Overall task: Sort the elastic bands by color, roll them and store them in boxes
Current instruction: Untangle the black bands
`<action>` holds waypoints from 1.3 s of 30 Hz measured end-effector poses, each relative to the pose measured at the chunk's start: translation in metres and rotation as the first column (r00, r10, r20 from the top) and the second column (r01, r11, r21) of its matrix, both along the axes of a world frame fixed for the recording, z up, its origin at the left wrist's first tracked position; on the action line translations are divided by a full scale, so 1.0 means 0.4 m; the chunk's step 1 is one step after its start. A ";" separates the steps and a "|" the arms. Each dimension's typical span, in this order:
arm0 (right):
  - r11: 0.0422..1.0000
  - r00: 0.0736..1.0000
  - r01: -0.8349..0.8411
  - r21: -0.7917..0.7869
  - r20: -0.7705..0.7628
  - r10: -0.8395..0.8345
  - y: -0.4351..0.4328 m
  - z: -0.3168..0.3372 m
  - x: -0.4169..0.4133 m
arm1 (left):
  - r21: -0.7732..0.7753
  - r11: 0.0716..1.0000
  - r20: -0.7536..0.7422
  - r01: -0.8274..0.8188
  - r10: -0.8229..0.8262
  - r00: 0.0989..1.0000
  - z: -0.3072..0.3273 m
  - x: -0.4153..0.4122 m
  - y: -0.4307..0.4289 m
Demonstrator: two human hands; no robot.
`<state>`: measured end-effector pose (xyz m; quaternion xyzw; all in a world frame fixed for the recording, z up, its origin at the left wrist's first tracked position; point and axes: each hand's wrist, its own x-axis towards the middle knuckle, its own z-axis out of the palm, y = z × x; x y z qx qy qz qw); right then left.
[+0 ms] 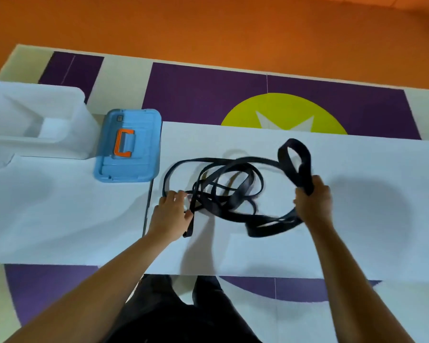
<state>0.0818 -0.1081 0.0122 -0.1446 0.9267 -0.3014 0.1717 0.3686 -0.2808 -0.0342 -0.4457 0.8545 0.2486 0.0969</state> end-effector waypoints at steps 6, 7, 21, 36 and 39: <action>0.957 0.958 0.155 0.245 -0.274 -0.085 0.122 0.076 -0.122 | 0.037 0.960 0.083 -0.278 0.274 0.958 -0.009 -0.046 -0.025; 0.951 0.945 0.177 0.255 -0.313 -0.092 0.135 0.074 -0.135 | 0.062 0.950 0.109 -0.306 0.299 0.948 -0.012 -0.050 -0.031; 0.880 0.967 -0.254 0.401 0.082 0.242 0.078 -0.113 0.020 | 0.273 0.872 0.036 -0.407 0.414 0.910 -0.067 -0.166 -0.013; 0.846 0.941 -0.339 0.412 0.166 0.296 0.009 -0.175 0.017 | 0.268 0.871 -0.030 -0.412 0.435 0.900 -0.103 -0.184 -0.008; 0.812 0.931 -0.365 0.455 0.183 0.316 0.011 -0.168 0.020 | 0.329 0.872 -0.081 -0.362 0.408 0.909 -0.095 -0.213 0.008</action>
